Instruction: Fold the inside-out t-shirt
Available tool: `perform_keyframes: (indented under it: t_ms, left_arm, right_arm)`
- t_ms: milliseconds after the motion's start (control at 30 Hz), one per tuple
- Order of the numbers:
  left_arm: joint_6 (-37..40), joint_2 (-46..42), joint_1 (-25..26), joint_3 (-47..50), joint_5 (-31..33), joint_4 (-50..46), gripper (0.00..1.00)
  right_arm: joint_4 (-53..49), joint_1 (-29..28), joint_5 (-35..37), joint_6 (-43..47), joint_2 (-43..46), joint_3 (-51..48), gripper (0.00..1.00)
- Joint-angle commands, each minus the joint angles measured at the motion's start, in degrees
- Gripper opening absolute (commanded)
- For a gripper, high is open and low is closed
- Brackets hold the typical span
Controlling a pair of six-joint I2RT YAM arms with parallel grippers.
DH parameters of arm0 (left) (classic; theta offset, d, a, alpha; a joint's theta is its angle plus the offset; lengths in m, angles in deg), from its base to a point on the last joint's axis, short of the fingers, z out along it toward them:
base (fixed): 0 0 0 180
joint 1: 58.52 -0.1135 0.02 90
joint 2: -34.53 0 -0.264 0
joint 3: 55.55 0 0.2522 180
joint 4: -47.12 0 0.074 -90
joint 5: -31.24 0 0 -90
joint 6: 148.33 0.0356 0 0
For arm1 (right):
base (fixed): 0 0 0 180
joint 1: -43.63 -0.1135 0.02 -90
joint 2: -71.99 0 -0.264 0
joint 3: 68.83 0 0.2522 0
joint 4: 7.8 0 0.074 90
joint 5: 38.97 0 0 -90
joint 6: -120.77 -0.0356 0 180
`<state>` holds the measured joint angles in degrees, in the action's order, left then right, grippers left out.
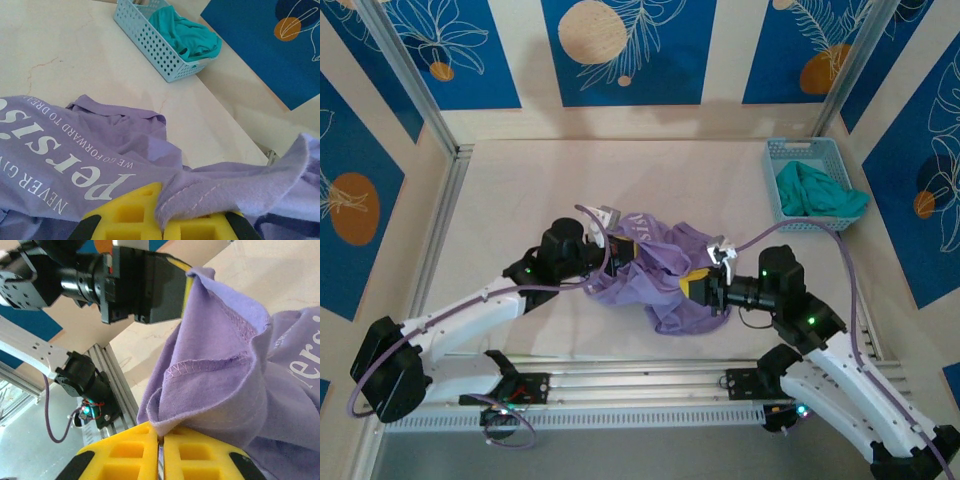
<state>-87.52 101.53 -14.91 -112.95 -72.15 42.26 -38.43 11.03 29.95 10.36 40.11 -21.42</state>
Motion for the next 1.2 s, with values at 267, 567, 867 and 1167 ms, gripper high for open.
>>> perform_keyframes:
  t_ms: [267, 567, 867, 1167]
  left_arm:
    - [3.47, -1.26, -0.67, 1.27, -5.17, 3.37, 0.0]
    - [3.63, -1.0, -0.69, 1.45, -8.67, 5.2, 0.0]
    - [3.41, -1.17, -0.64, 1.27, -9.54, 4.72, 0.0]
    - [3.54, -1.17, -0.72, 1.27, -10.21, 5.02, 0.0]
  right_arm:
    - [-6.51, 0.34, 18.05, -7.73, 1.14, -2.76, 0.21]
    - [-4.6, 0.34, 16.47, -6.38, -5.05, 1.15, 0.39]
    - [-5.9, 2.98, 11.97, -1.5, -16.46, 9.16, 0.5]
    - [-6.19, 3.95, 4.78, 2.03, -24.07, 11.52, 0.42]
